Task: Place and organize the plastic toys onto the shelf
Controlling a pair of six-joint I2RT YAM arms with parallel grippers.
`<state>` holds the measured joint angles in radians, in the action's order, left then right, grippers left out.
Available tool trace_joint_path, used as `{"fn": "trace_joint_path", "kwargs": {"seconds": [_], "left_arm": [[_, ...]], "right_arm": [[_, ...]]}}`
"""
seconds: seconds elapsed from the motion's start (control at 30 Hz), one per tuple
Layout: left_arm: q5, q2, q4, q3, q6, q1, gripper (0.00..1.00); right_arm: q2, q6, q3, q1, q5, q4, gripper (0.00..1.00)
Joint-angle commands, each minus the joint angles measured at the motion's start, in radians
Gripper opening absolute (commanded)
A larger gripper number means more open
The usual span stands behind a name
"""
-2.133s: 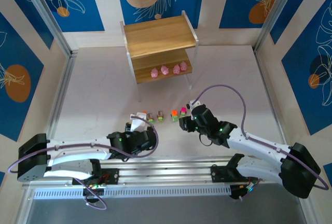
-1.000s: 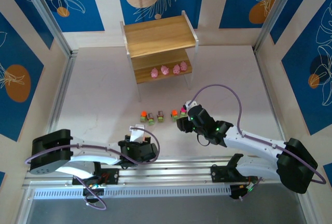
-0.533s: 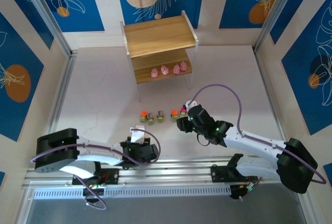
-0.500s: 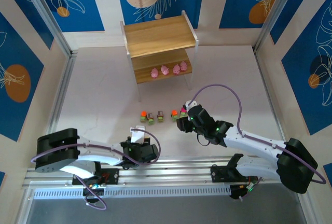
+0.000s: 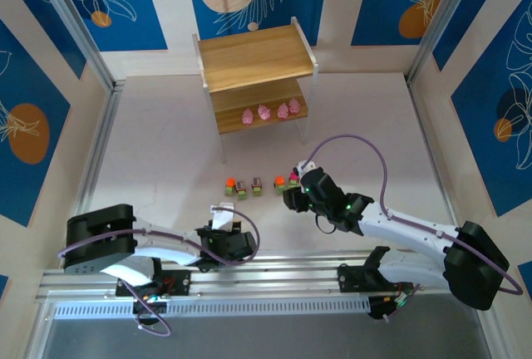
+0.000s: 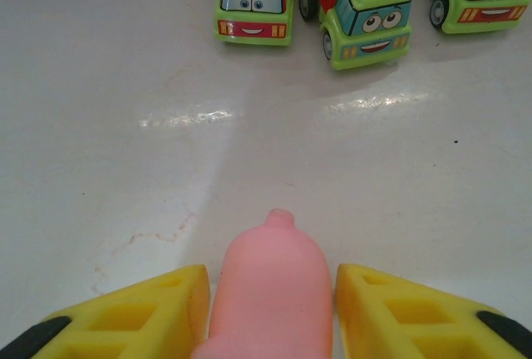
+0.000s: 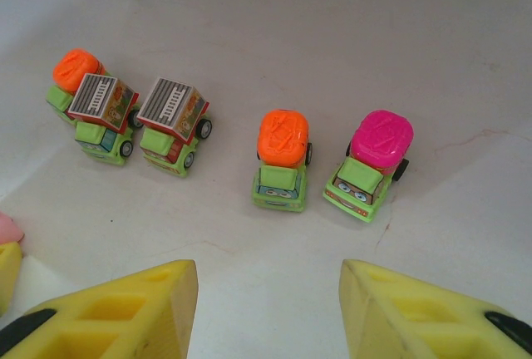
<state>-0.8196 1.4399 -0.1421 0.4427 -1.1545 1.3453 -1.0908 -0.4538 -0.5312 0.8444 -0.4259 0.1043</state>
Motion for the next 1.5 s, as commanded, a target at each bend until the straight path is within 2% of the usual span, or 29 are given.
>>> {"fn": "trace_joint_path", "kwargs": {"seconds": [0.0, 0.57, 0.67, 1.1, 1.47], "left_arm": [[-0.003, 0.012, 0.01, -0.009, -0.016, 0.006, 0.42], [-0.017, 0.027, 0.027, -0.013, -0.005, -0.011, 0.31], [-0.015, 0.025, 0.028, -0.007, -0.001, -0.014, 0.27], [-0.023, -0.029, -0.019, 0.018, 0.029, -0.026, 0.22], [-0.029, -0.106, -0.091, 0.066, 0.083, -0.046, 0.21]], "right_arm": [[-0.009, 0.01, -0.036, 0.005, -0.018, 0.001, 0.49], [-0.023, 0.012, -0.041, 0.005, -0.017, -0.001, 0.49], [-0.024, 0.012, -0.042, 0.005, -0.019, 0.0, 0.49], [-0.014, 0.014, -0.042, 0.005, -0.022, 0.006, 0.49], [0.002, 0.007, -0.045, 0.007, -0.037, 0.024, 0.49]]}}
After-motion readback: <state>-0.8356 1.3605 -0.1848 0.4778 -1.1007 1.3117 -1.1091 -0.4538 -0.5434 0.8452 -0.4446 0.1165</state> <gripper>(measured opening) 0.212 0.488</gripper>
